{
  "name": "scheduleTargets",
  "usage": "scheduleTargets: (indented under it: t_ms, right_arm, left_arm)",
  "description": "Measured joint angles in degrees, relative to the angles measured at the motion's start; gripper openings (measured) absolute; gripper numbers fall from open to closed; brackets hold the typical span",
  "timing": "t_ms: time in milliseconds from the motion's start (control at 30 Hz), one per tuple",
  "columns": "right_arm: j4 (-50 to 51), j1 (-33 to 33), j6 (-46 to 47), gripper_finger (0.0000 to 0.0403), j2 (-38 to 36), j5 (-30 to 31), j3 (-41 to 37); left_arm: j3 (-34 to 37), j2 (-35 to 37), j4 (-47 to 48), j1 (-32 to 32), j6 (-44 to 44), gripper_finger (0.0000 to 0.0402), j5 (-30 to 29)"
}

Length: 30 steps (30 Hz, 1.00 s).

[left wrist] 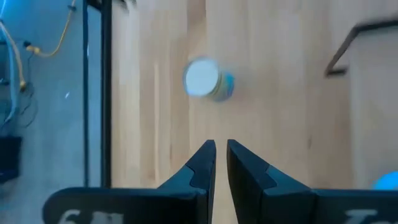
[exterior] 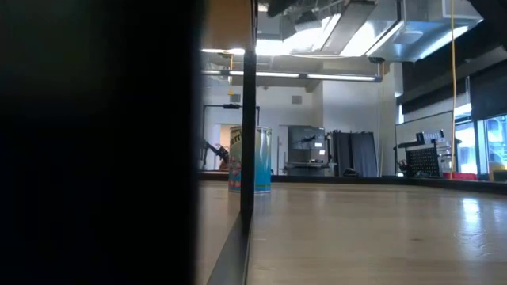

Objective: Pick and place cans onto a shelf
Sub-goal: Put the canned cherries on the shelf

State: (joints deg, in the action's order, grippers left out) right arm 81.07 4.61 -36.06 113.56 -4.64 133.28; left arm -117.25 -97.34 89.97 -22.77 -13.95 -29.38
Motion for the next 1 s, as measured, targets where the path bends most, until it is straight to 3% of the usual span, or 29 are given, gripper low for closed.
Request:
scheduleTargets:
  t_ms: [300, 767, 900, 1000]
  right_arm:
    - [8.0, 0.0, 1.0, 0.0032, -7.2, 0.0, 0.2]
    - [8.9, 0.0, 16.8, 0.0032, -19.0, 0.0, 0.3]
    - [8.9, 0.0, 17.6, 0.0032, -21.4, 0.0, 0.3]
    - [9.0, 0.0, 17.6, 0.0032, -23.1, 0.0, 0.3]
  left_arm:
    - [11.3, 0.0, 0.0, 4.4, 5.5, 0.0003, 0.6]
    - [20.1, 0.0, -6.7, 15.0, 11.5, 0.0027, 0.4]
    - [20.3, 0.0, -10.1, 18.1, 11.6, 0.0041, 4.1]
    - [20.3, 0.0, -14.6, 20.6, 15.8, 0.0048, 10.9]
